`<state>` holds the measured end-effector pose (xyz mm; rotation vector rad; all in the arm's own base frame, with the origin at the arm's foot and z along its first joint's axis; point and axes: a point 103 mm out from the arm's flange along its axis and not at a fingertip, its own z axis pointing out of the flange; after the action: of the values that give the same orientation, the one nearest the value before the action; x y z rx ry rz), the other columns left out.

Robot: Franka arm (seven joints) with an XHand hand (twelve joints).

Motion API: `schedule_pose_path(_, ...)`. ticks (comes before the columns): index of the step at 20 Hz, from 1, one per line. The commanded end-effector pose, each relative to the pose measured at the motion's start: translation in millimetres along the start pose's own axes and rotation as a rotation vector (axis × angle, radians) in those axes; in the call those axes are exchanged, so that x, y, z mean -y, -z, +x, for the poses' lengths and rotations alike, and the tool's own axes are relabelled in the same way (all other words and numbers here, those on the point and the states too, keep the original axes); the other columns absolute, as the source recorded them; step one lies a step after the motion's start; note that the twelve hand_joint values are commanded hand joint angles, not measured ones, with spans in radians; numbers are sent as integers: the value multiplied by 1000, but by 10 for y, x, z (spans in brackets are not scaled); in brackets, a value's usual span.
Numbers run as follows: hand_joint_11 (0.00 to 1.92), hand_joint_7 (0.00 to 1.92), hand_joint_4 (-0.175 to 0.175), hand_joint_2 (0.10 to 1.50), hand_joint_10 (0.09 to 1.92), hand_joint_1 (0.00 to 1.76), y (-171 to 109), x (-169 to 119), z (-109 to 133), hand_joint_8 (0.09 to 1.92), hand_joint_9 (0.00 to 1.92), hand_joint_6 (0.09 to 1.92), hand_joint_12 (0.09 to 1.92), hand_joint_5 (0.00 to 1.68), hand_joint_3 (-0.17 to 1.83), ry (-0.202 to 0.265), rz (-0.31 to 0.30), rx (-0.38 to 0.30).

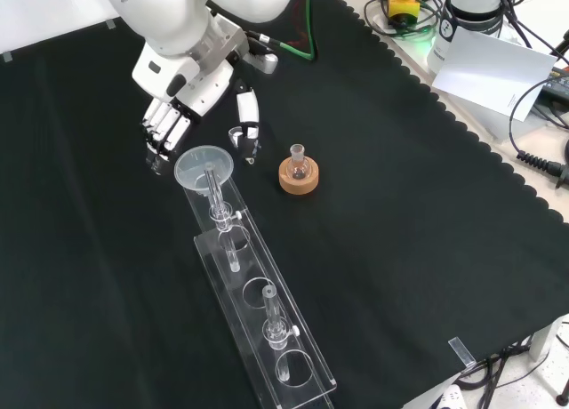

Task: Pick up the funnel from the transparent funnel stand.

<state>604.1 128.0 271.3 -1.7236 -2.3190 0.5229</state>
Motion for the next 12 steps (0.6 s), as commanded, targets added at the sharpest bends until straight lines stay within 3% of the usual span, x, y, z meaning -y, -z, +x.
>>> schedule_pose_path(1,204,0,-27,763,839,454,-29,-29,36,525,94,87,1448,68,215,9,3,2)
schedule_pose_path(8,202,0,-27,764,844,453,20,-151,180,524,96,87,1449,67,213,17,0,17)
schedule_pose_path(12,203,0,-27,764,846,454,3,-104,122,525,96,87,1450,67,212,17,1,24)
